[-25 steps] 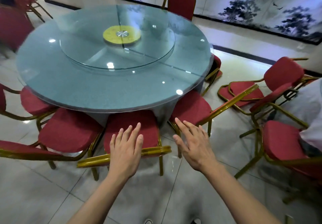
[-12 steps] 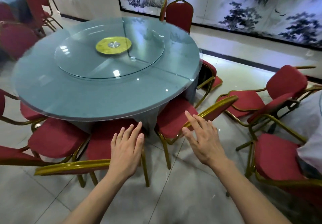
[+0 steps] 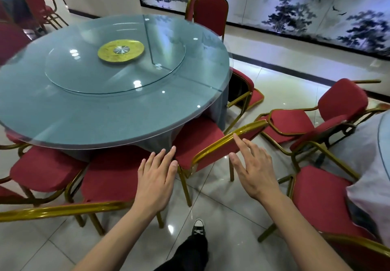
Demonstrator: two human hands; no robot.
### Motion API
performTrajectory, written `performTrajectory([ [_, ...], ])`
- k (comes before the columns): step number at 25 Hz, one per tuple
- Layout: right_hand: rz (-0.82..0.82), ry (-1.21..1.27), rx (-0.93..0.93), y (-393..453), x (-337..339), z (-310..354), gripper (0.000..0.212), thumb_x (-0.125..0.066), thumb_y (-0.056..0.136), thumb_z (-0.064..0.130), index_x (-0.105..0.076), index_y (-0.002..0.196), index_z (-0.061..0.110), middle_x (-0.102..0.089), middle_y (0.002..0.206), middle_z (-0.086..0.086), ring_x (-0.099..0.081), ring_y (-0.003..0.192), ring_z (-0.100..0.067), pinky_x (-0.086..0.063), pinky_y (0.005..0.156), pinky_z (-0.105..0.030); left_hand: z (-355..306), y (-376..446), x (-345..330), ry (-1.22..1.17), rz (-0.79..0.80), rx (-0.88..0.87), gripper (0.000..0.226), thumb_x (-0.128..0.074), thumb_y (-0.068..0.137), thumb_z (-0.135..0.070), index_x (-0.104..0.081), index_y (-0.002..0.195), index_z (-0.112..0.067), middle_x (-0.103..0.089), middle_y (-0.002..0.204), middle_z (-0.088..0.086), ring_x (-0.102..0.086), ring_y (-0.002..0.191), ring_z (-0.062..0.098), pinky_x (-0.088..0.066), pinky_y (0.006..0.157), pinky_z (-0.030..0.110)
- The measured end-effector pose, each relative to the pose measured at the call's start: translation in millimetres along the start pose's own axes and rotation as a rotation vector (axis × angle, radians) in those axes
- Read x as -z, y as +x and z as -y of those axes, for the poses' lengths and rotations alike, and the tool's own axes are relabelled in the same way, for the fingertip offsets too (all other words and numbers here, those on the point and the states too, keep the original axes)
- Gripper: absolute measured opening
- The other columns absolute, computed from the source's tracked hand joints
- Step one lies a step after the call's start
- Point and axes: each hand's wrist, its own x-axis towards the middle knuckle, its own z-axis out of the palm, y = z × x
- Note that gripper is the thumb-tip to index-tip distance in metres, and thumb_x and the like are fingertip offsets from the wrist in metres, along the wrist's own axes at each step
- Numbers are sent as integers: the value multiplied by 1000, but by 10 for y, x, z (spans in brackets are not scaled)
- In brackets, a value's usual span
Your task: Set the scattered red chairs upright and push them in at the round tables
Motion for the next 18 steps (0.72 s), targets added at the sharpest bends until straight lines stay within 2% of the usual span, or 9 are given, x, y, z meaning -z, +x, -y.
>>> performTrajectory([
  [6, 18, -22, -25, 529, 126, -532, 66, -10, 98, 71, -13, 159, 46, -32, 159, 4, -21, 148, -12, -11, 123, -42, -315, 578, -451, -8, 30, 32, 68, 6, 92, -66, -16, 155, -50, -22, 165, -9, -6, 154, 13, -2, 125, 39],
  [13, 93, -84, 2, 1393, 191, -1052, 68, -9, 97, 71, -16, 159, 45, -32, 160, 2, -23, 150, -17, -10, 123, -41, -547, 1150, -789, -6, 58, 86, 77, 14, 87, -72, -11, 156, -48, -16, 167, -8, -4, 155, 13, 0, 125, 37],
  [16, 171, -103, 23, 1596, 109, -1209, 72, -4, 95, 73, -14, 159, 44, -31, 161, 0, -24, 150, -18, -11, 123, -44, -684, 1235, -923, 26, 98, 71, 86, 23, 82, -76, -7, 157, -48, -12, 167, -9, -2, 155, 14, 0, 125, 37],
  [18, 223, -108, 31, 1680, 14, -1340, 75, -1, 92, 75, -16, 159, 43, -32, 160, 0, -26, 149, -18, -15, 124, -46, -768, 1305, -1017, 11, 137, 80, 85, 22, 81, -77, -5, 157, -49, -10, 167, -11, -1, 155, 13, 0, 125, 37],
])
